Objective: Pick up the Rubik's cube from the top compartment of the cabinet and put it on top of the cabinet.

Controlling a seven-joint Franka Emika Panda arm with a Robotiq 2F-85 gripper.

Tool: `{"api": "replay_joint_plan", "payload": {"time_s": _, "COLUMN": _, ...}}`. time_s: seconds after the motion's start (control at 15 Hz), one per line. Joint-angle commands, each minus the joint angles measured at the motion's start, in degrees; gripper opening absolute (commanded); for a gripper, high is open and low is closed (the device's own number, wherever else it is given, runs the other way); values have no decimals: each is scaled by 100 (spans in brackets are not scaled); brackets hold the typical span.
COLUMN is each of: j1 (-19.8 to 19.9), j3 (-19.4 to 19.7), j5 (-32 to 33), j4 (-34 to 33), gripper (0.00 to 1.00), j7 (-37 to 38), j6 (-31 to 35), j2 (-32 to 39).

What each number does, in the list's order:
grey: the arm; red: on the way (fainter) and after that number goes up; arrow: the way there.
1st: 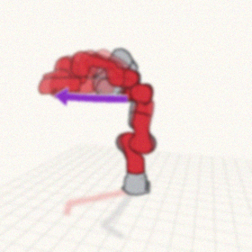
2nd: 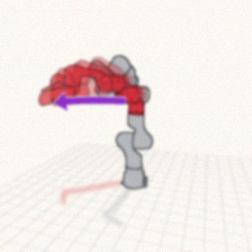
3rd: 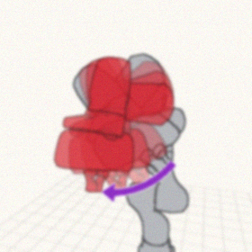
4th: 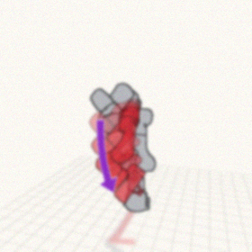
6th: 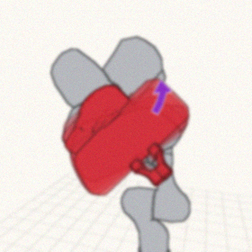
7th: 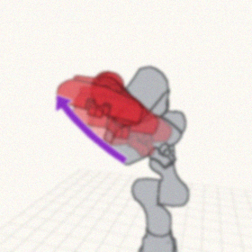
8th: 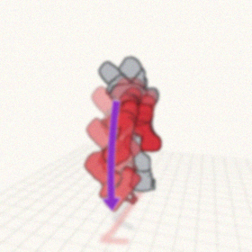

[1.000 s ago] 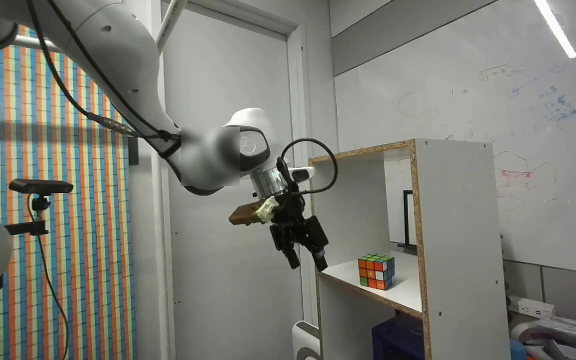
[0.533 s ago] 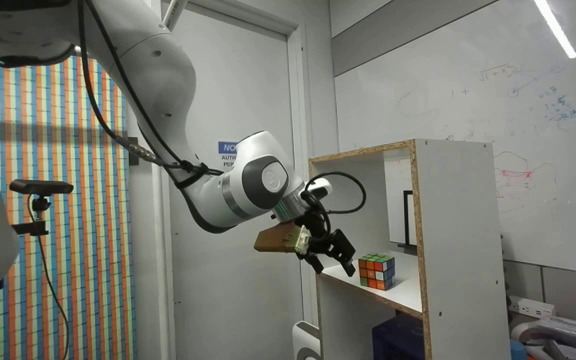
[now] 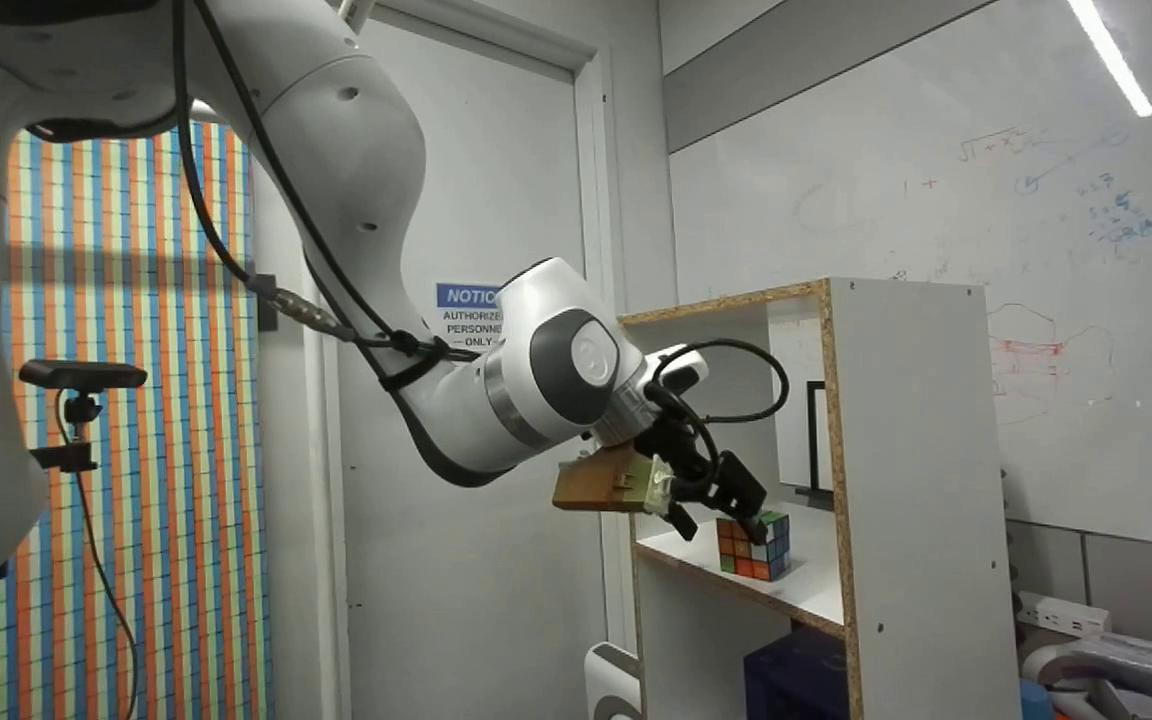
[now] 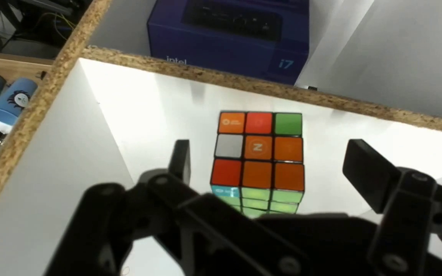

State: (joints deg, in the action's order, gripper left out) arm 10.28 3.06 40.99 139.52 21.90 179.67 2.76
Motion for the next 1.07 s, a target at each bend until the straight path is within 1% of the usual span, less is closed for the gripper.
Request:
{"api": "replay_joint_plan", "payload": {"time_s": 0.0, "j1": 13, "j3": 167, "j5": 174, "j4": -300, "gripper": 100, "j7": 380, "j6": 503, "j2": 317}}
{"api": "replay_joint_plan", "payload": {"time_s": 0.2, "j1": -48, "j3": 333, "j5": 170, "j4": -460, "gripper": 100, "j7": 516, "j6": 720, "j2": 529}}
{"api": "replay_joint_plan", "payload": {"time_s": 0.4, "j1": -93, "j3": 442, "j5": -71, "j4": -530, "gripper": 100, "j7": 685, "j6": 1347, "j2": 789}}
{"api": "replay_joint_plan", "payload": {"time_s": 0.47, "j1": -114, "j3": 485, "j5": -132, "j4": -560, "gripper": 75, "j7": 679, "j6": 1544, "j2": 901}}
{"api": "replay_joint_plan", "payload": {"time_s": 0.53, "j1": 16, "j3": 200, "j5": -1151, "j4": -413, "gripper": 75, "j7": -195, "j6": 1692, "j2": 917}}
{"api": "replay_joint_plan", "payload": {"time_s": 0.6, "j1": -114, "j3": 436, "j5": -546, "j4": -527, "gripper": 66, "j7": 509, "j6": 1828, "j2": 1023}}
{"api": "replay_joint_plan", "payload": {"time_s": 0.67, "j1": -92, "j3": 374, "j5": -741, "j4": -502, "gripper": 58, "j7": 364, "j6": 1914, "j2": 1088}}
{"api": "replay_joint_plan", "payload": {"time_s": 0.73, "j1": -80, "j3": 344, "j5": -752, "j4": -480, "gripper": 49, "j7": 399, "j6": 2020, "j2": 1130}}
{"api": "replay_joint_plan", "payload": {"time_s": 0.8, "j1": -89, "j3": 348, "j5": -785, "j4": -456, "gripper": 42, "j7": 376, "j6": 2120, "j2": 1152}}
{"api": "replay_joint_plan", "payload": {"time_s": 0.87, "j1": -74, "j3": 323, "j5": -772, "j4": -415, "gripper": 39, "j7": 392, "j6": 2158, "j2": 1108}}
{"api": "replay_joint_plan", "payload": {"time_s": 1.0, "j1": -17, "j3": 227, "j5": -673, "j4": -269, "gripper": 39, "j7": 510, "j6": 2070, "j2": 927}}
